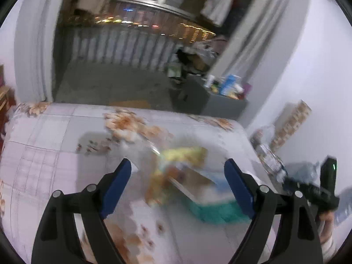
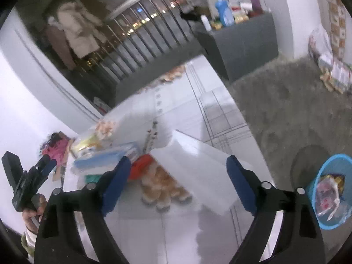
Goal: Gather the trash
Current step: 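Grasp the yellow snack bag with the left gripper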
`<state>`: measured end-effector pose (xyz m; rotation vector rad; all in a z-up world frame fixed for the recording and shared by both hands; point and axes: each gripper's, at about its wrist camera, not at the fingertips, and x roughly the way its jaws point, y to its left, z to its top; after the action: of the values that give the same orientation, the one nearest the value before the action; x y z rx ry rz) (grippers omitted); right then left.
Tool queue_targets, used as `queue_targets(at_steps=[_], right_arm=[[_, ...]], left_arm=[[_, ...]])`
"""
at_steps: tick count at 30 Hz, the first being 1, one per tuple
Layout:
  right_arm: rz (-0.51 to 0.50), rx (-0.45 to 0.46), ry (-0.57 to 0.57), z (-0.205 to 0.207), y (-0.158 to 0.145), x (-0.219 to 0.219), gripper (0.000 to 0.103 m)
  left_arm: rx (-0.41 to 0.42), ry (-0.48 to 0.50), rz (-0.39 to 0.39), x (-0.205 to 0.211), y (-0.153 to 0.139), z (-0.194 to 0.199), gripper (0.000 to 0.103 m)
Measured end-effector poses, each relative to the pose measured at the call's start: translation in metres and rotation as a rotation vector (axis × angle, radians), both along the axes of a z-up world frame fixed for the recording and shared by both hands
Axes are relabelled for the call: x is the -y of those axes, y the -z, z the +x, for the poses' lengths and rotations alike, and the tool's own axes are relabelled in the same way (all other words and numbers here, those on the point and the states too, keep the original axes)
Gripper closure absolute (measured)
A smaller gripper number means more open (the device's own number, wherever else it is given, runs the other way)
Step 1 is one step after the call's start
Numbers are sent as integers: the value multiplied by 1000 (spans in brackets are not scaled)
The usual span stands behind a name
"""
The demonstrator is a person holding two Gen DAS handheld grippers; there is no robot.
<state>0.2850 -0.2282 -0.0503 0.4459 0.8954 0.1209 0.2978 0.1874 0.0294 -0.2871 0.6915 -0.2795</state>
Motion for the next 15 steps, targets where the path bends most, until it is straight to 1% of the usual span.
queue_targets(at_steps=[1,3,4,5,6,7,9,10,12,13,14,15], right_arm=[[-1,-17,5,6,5,-4,27],[2,-39,3,15,13,-8,30],[2,-51,0,20,16,-10,32],[3,-61,-5,23,19,-12,34],[6,-71,-10,27,23,-13,35],[11,-78,-14,30,25,-14,37],[31,-95,-27,35,29,-17,42],[36,-96,-31,37,30,-19,43],[28,-89,-42,39,29,-23,45],[32,-88,-51,41,29,-25,48],[39,-91,-58,43,29,-26,51],[46,-93,-64,44,29,-28,52]], left_arm=[[0,3,-6,-7,3,14,19],[-26,-6,-13,-18,9,44,19],[-44,15,-30,-22,12,57,19],[-55,22,-43,-24,15,67,24],[-79,27,-57,-27,21,80,26],[-118,54,-79,-28,28,93,27],[-178,79,-112,-29,40,111,39],[-209,92,-131,-29,47,117,41],[-262,141,-182,-27,59,127,49],[-275,148,-196,-26,61,127,51],[-291,163,-217,-24,64,128,55],[-302,184,-243,-20,67,126,60]])
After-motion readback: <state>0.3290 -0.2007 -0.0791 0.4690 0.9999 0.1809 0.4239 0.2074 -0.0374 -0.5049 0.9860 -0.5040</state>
